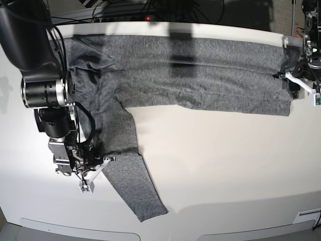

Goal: Fold the T-shirt properly
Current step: 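Grasp the grey sleeve cuff with the right gripper, then lift the sleeve with the right gripper and lay it across the folded body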

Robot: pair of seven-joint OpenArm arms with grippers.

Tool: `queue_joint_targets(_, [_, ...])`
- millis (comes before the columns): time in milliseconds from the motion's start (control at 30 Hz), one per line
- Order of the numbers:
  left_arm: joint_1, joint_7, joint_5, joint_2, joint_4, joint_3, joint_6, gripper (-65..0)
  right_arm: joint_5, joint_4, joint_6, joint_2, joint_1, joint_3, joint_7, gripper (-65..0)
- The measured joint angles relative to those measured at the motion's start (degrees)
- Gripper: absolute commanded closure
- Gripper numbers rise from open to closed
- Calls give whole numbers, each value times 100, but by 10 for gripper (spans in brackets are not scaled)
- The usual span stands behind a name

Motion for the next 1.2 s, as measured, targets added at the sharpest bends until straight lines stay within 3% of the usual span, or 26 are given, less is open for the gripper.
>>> queue_joint_targets(233, [0,2,0,-2,0,0,0,-401,-11,-68,66,-24,326,0,-496,0])
queue_joint_targets(333, [0,4,0,0,0,0,0,-401,-2,-81,586,-48,527,-2,-754,0])
queue_joint_targets(467, [-2,-17,0,-2,0,0,2,-401,496,-57,1239,-31,807,0,-1502,0])
queue_joint_targets(567, [-2,-22,0,0,0,0,0,-401,846,-20,1488,-48,778,0,-1792,0])
queue_joint_targets(667, [0,-20,0,-2,0,0,0,-401,964,-22,1497,-59,658,-11,-2037,0])
queue_joint_targets(1100, [-2,-22,0,0,0,0,0,-401,2968,192,1506,-61,520,-11,-3458,0])
queue_joint_targets(1200, [0,-22,0,0,0,0,2,-401,3189,245,1506,-146,533,-11,-3711,0])
